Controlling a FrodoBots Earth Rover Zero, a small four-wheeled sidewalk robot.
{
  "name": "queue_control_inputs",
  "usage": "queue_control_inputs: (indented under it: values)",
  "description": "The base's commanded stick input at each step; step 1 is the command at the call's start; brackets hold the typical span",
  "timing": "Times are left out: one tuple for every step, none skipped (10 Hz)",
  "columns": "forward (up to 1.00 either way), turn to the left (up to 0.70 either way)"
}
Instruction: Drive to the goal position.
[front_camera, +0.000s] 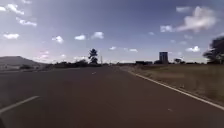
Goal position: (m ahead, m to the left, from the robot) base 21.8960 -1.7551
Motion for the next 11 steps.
queue_control_inputs:
  values:
    - [0.85,0.00]
    - [0.85,0.00]
    - [0.85,-0.13]
    - [0.85,-0.34]
    - [0.85,-0.34]
    - [0.85,-0.01]
    - [0.85,0.00]
    - [0.85,0.00]
    - [0.85,0.00]
    - [0.85,0.00]
    - [0.85,0.00]
